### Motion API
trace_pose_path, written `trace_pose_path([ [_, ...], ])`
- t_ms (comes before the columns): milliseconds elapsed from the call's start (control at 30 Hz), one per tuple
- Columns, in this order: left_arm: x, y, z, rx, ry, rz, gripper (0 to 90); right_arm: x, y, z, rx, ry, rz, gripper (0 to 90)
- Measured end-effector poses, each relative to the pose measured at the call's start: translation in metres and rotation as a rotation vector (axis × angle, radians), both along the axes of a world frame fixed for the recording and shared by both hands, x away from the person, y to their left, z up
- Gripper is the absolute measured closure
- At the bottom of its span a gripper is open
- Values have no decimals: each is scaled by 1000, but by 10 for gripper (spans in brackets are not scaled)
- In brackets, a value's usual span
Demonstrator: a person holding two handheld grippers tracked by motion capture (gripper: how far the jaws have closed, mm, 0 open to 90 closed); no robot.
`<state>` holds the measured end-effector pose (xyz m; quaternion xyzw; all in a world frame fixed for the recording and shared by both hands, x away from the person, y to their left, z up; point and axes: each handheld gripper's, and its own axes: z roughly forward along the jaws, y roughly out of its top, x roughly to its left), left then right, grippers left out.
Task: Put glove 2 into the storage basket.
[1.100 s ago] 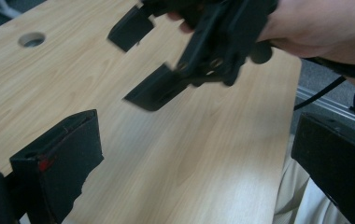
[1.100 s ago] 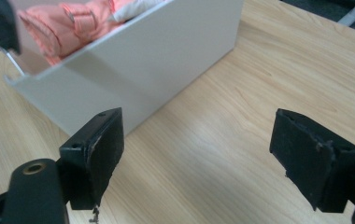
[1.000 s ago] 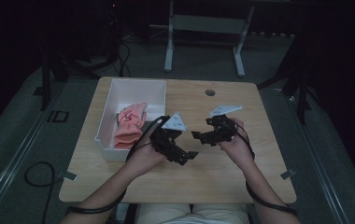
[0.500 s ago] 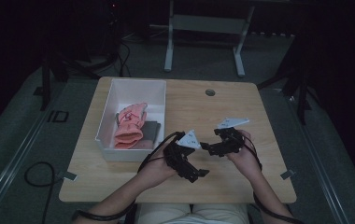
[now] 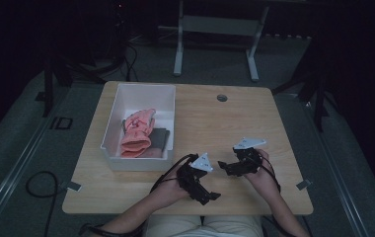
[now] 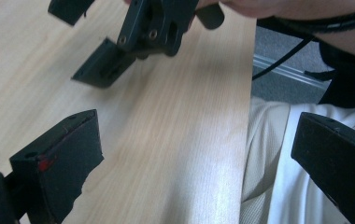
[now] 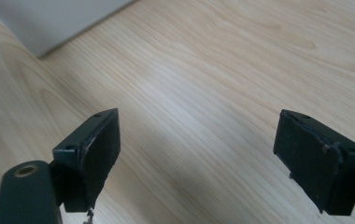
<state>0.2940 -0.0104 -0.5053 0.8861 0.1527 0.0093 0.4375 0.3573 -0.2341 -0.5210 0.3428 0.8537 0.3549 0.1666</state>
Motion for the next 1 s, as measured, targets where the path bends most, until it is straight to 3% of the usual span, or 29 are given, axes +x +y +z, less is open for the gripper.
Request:
trace_pose_path([
  [167, -1, -1, -18, 8, 11, -1, 15, -2, -9, -13, -23, 2, -25, 147],
  [500, -2, -2, -43, 20, -8, 12, 15, -9, -25, -30, -9, -11, -57, 141],
  [667, 0, 0, -52, 31, -29, 44, 15, -12, -30, -36, -8, -18, -63, 141],
  [1000, -1, 4, -59, 9, -71, 90, 16, -14, -36, -44, 2, -53, -77, 141],
])
